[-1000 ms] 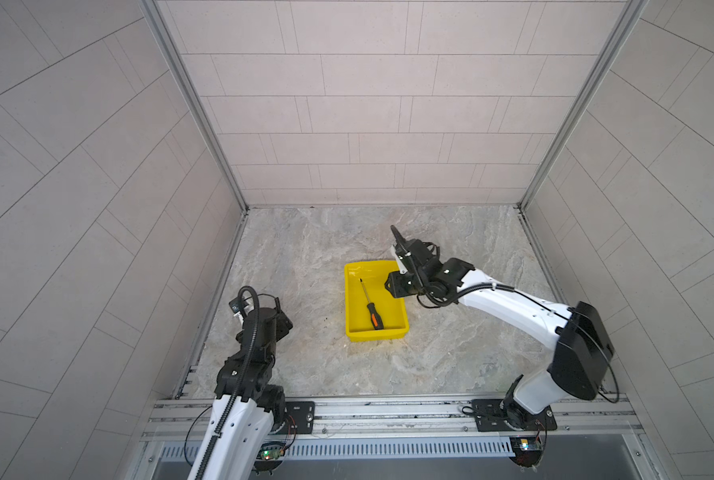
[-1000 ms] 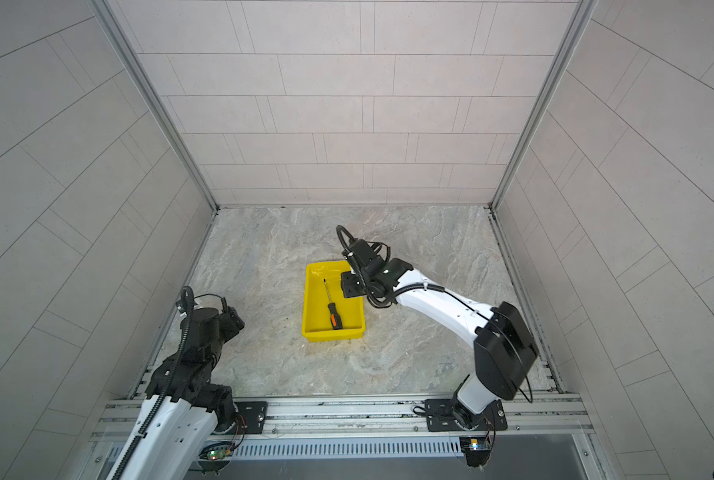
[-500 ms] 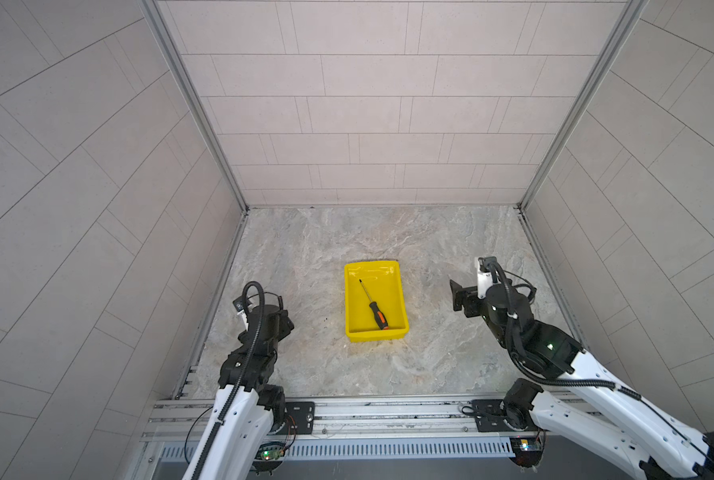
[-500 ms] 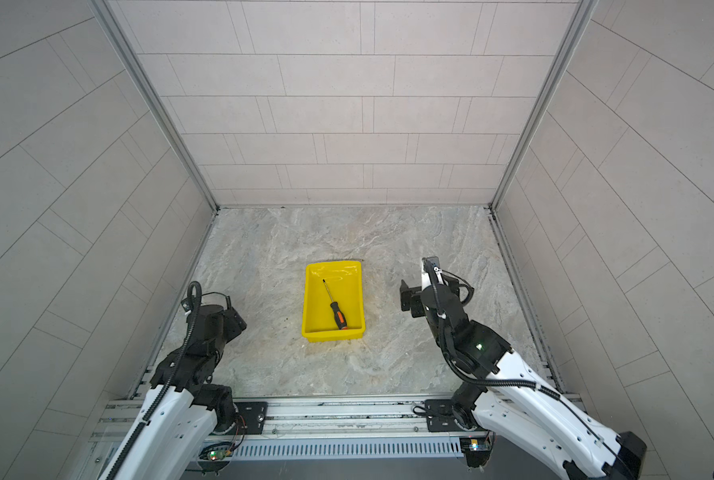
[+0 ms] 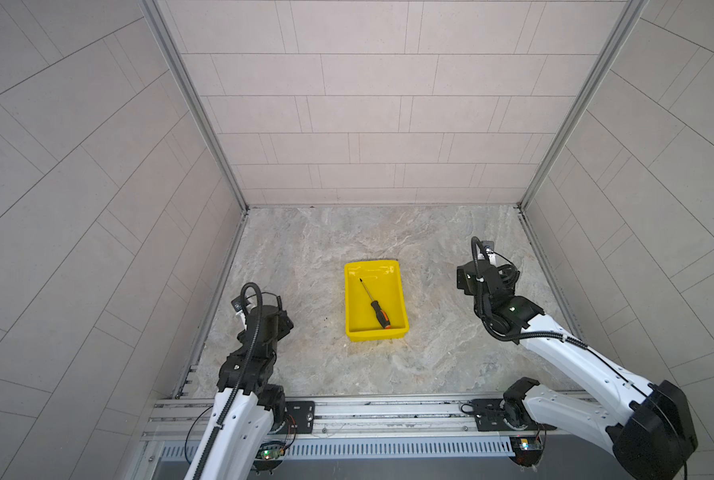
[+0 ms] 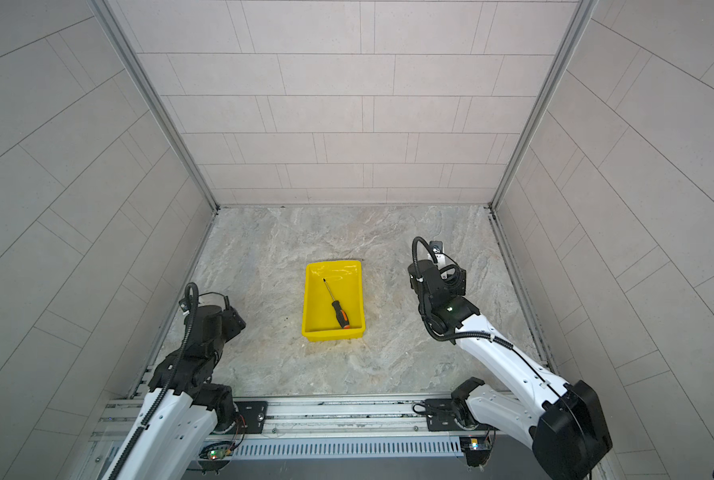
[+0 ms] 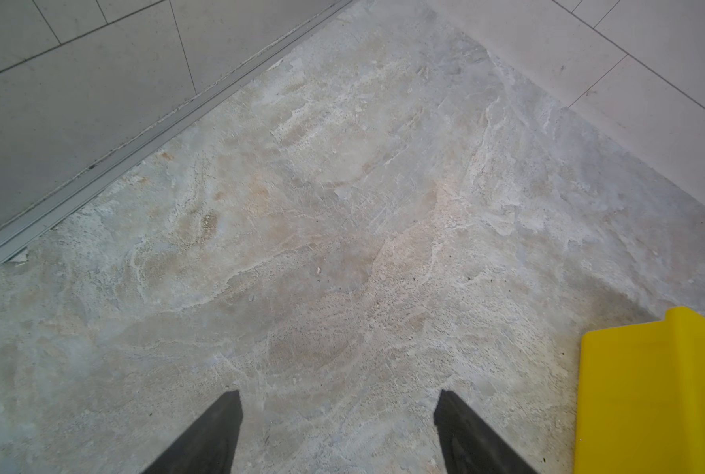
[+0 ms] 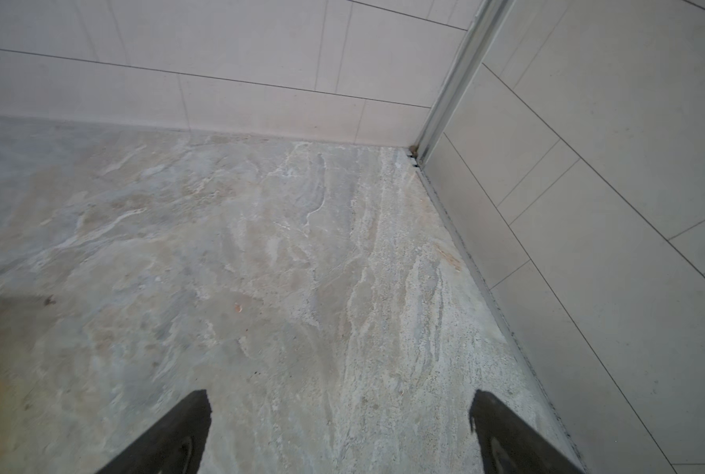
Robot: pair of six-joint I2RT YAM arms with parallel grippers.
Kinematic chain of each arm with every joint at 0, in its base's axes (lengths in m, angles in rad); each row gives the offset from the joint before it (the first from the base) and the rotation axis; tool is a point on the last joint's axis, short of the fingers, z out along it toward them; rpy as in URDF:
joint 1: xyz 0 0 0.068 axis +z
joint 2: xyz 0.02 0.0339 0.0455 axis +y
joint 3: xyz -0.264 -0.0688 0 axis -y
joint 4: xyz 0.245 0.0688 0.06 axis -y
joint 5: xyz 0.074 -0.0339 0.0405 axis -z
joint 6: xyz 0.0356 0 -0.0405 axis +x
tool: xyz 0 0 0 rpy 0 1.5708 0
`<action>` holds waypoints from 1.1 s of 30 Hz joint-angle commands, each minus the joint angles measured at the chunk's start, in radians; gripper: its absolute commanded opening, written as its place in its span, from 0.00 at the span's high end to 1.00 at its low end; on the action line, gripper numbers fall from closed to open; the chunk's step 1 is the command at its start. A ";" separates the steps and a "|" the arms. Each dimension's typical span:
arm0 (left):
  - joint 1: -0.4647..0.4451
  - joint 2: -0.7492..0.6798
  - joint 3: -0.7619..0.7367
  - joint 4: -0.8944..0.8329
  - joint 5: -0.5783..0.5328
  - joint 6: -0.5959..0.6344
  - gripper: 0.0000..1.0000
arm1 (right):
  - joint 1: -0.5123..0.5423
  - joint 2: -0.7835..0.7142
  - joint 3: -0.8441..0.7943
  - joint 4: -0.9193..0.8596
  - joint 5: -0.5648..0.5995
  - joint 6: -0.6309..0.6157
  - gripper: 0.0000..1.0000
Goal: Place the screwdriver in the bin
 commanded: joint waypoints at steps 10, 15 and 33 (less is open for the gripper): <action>0.003 -0.015 -0.007 0.005 -0.006 0.000 0.19 | -0.059 0.182 -0.411 1.030 0.095 -0.431 0.00; 0.003 0.007 -0.004 0.013 -0.004 0.000 0.19 | -0.088 0.241 -0.427 0.996 0.041 -0.363 0.01; 0.002 0.042 -0.001 0.030 -0.001 -0.001 0.19 | -0.358 0.382 -0.244 0.819 -0.386 -0.294 0.00</action>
